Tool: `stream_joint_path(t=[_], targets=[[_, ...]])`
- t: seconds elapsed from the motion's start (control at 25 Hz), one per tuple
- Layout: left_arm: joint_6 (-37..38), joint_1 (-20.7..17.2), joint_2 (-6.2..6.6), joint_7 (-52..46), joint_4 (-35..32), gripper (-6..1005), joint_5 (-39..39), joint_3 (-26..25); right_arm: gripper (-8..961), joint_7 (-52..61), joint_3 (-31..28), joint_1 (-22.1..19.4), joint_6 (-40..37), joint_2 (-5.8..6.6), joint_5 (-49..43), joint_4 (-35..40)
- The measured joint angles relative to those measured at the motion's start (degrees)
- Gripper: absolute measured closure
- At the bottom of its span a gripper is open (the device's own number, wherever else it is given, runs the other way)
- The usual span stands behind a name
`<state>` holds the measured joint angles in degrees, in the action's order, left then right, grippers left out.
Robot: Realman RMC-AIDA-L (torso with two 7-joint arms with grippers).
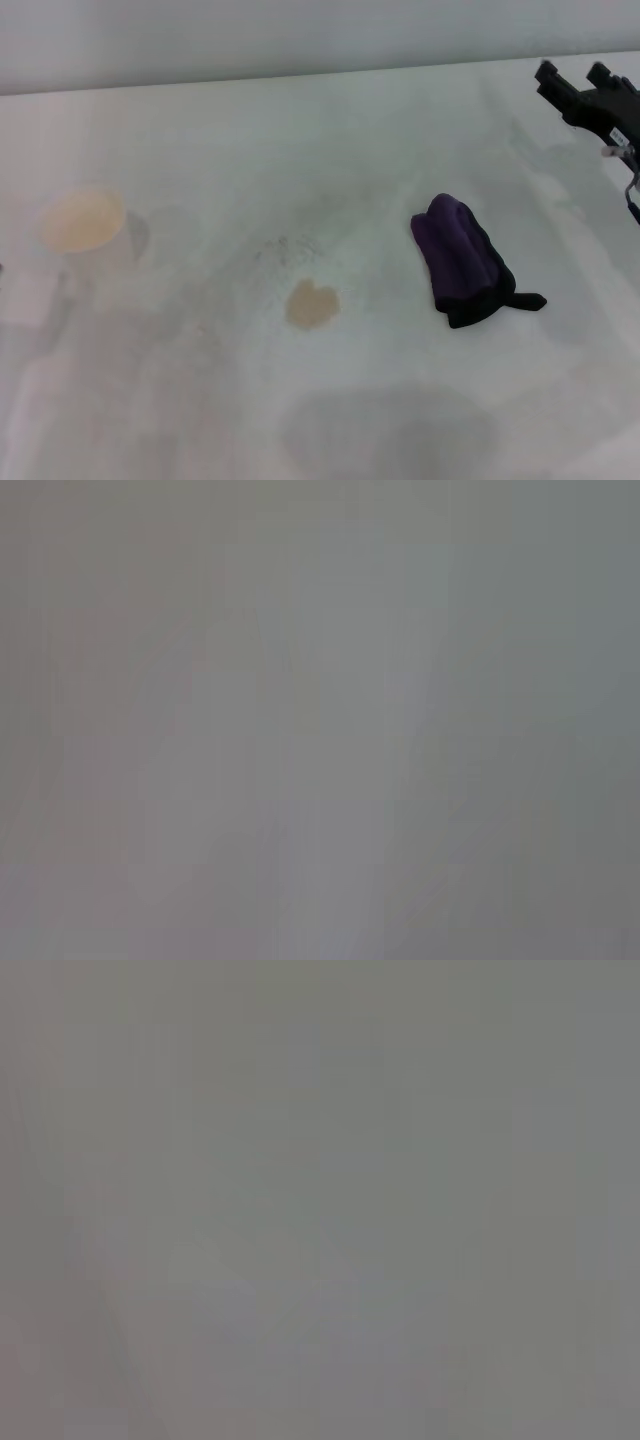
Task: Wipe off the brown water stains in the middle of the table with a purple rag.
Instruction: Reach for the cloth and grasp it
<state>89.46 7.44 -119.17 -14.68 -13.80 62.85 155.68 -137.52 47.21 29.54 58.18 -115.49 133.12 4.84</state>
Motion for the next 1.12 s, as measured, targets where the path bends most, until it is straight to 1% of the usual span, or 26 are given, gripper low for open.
stream_joint_path(t=[0.04,0.16,0.24,0.32,0.44,0.6,0.68,0.72,0.76,0.84,0.96,1.12], targets=[[0.2,-0.1,-0.01,-1.1,-0.1,108,0.2,-1.4,115,0.0,0.0,0.0,0.0,0.00,0.0,0.0],[1.0,-0.2,-0.05,-6.2,-0.3,108,1.2,-5.7,116,5.6,9.6,-0.3,-1.5,0.37,-1.3,5.5],[1.0,0.3,-0.01,-7.0,0.0,108,1.6,-6.7,117,10.3,14.9,-0.4,-4.3,0.74,-3.8,9.8],[0.8,1.2,0.08,-7.0,1.7,108,2.7,-7.1,118,15.4,18.5,-0.5,-8.1,0.86,-8.0,14.6],[0.1,2.3,-0.04,-7.1,3.6,108,5.0,-7.1,118,24.8,21.6,-0.4,-13.5,0.65,-19.4,23.0],[-2.2,3.5,0.02,-6.9,4.3,109,7.7,-7.2,120,42.9,24.4,0.1,-15.5,0.61,-38.9,33.5],[-2.9,4.0,0.07,-6.8,5.0,109,8.2,-7.3,120,51.4,24.7,0.1,-14.7,0.42,-48.5,38.6],[-3.2,4.4,0.04,-6.8,5.5,109,8.2,-7.5,121,61.5,25.3,0.1,-13.3,0.28,-58.5,44.5],[-3.2,4.4,0.04,-6.8,5.5,109,8.2,-7.5,121,61.5,25.3,0.1,-13.3,0.28,-58.5,44.5],[-4.6,5.1,-0.01,-6.8,6.6,109,8.3,-7.8,122,71.3,26.3,0.1,-11.4,0.32,-67.2,49.4],[-6.2,5.4,0.02,-6.8,6.8,109,8.5,-7.8,122,84.8,27.9,-0.2,-5.6,0.18,-80.3,58.7],[-7.9,5.6,-0.07,-4.9,7.3,110,8.9,-7.8,124,96.5,31.2,-2.6,3.3,0.19,-88.3,71.6]])
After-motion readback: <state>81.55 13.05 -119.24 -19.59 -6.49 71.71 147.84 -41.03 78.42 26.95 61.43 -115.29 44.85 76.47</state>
